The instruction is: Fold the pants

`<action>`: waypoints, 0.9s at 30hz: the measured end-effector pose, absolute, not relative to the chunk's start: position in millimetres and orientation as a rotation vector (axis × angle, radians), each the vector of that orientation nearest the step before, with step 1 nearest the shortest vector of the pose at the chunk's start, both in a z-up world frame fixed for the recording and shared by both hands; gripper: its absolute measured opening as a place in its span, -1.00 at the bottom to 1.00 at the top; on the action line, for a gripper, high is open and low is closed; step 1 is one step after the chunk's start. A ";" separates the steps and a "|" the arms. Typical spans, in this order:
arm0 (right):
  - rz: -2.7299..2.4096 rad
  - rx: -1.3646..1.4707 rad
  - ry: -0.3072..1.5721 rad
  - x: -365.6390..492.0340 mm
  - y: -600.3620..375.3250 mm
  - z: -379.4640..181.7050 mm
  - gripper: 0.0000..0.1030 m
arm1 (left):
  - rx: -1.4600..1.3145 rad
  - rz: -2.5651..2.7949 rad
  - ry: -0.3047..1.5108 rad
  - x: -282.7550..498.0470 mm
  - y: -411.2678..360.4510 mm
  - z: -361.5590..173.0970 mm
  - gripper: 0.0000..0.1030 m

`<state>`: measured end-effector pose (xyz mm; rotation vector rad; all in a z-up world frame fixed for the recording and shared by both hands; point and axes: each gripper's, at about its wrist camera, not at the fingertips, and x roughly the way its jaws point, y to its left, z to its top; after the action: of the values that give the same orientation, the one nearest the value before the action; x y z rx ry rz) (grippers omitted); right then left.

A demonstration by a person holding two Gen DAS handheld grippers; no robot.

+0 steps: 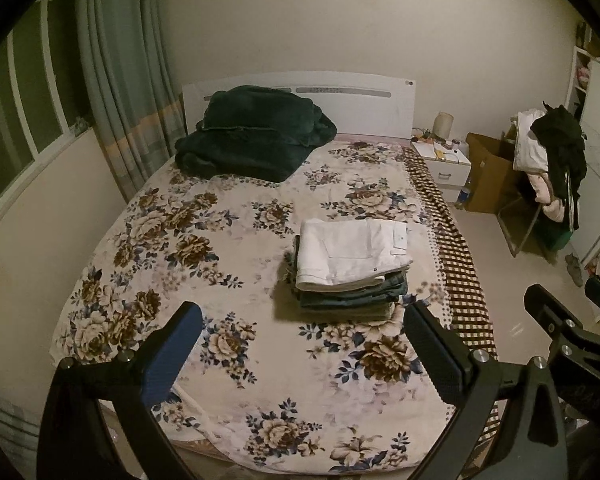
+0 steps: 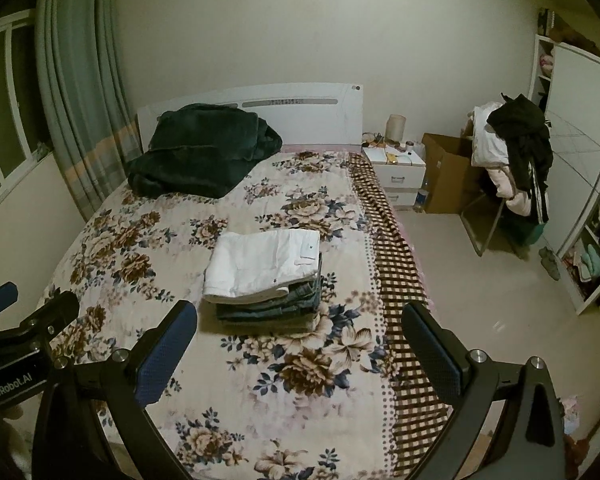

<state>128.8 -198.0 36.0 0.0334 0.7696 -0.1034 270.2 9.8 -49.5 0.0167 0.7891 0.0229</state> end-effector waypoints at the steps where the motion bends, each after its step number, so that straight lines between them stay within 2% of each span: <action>1: -0.105 0.031 0.773 129.3 -197.8 35.1 1.00 | 0.018 0.023 0.789 269.4 9.7 -49.2 1.00; 27: -0.096 0.018 0.782 125.4 -204.4 28.2 1.00 | 0.045 0.026 0.772 270.6 4.1 -46.4 1.00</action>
<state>125.4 -204.4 28.2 0.0185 0.7823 -0.0956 270.6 4.1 -46.4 0.0448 0.7715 0.0262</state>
